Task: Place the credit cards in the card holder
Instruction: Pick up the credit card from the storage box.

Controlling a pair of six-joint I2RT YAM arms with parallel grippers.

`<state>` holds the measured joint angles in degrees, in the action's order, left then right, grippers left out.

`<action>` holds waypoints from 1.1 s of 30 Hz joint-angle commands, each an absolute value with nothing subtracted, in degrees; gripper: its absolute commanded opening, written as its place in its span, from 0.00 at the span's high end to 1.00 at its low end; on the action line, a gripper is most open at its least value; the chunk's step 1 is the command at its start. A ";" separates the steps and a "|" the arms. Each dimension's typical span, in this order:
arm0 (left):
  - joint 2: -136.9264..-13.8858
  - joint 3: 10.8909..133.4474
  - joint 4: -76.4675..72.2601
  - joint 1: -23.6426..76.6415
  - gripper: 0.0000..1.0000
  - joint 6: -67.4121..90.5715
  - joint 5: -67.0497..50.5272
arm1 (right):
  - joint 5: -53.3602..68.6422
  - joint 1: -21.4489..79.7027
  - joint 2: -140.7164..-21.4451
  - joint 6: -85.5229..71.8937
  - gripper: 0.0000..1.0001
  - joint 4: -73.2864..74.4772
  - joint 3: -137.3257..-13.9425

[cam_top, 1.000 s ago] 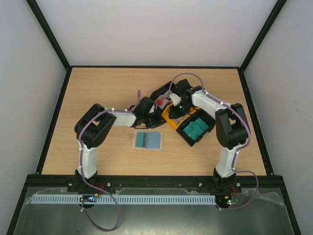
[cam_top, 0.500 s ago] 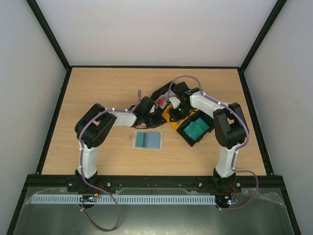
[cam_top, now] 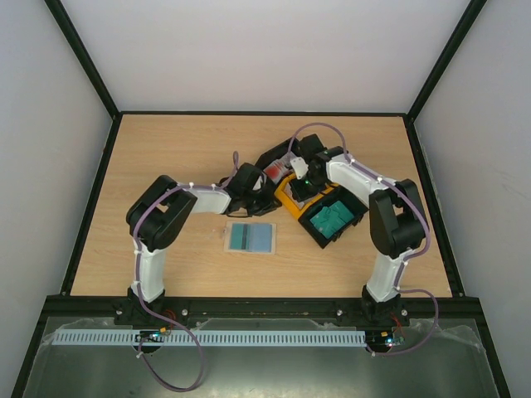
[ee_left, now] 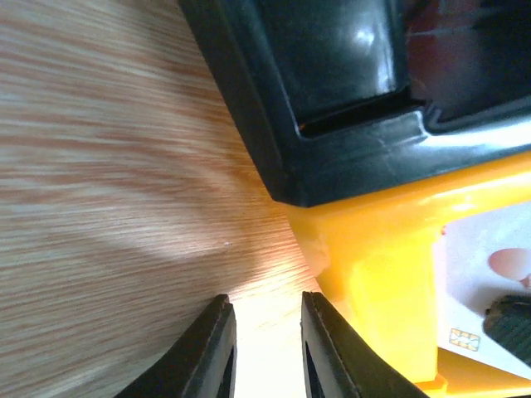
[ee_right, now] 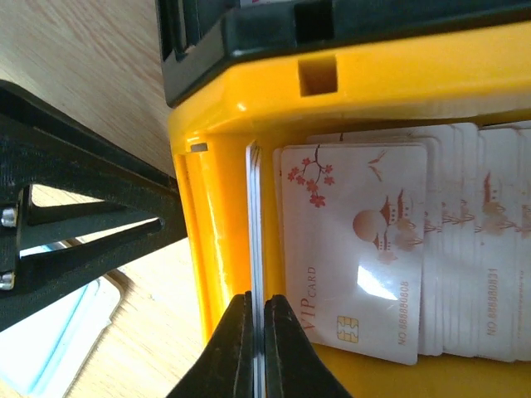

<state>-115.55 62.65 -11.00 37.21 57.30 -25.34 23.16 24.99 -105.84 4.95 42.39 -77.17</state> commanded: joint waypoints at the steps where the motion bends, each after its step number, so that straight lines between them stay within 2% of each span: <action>1: -112.26 63.52 -12.52 36.91 0.74 56.20 -23.75 | 20.71 25.44 -102.82 3.50 0.98 40.98 -76.63; 13: -106.27 60.91 -13.15 36.91 0.64 55.95 -20.50 | 21.10 23.00 -99.48 1.47 0.98 39.26 -75.96; 22: -101.86 56.70 -24.80 36.40 0.43 58.74 -24.45 | 24.87 21.29 -88.28 0.61 0.98 34.51 -70.45; 26: -103.27 57.07 -31.63 36.17 0.35 61.57 -28.65 | 29.91 18.23 -85.52 -1.14 0.98 31.66 -68.81; 33: -107.22 59.27 -44.69 35.92 0.26 67.97 -34.80 | 47.17 10.20 -83.41 -7.15 0.98 23.40 -65.22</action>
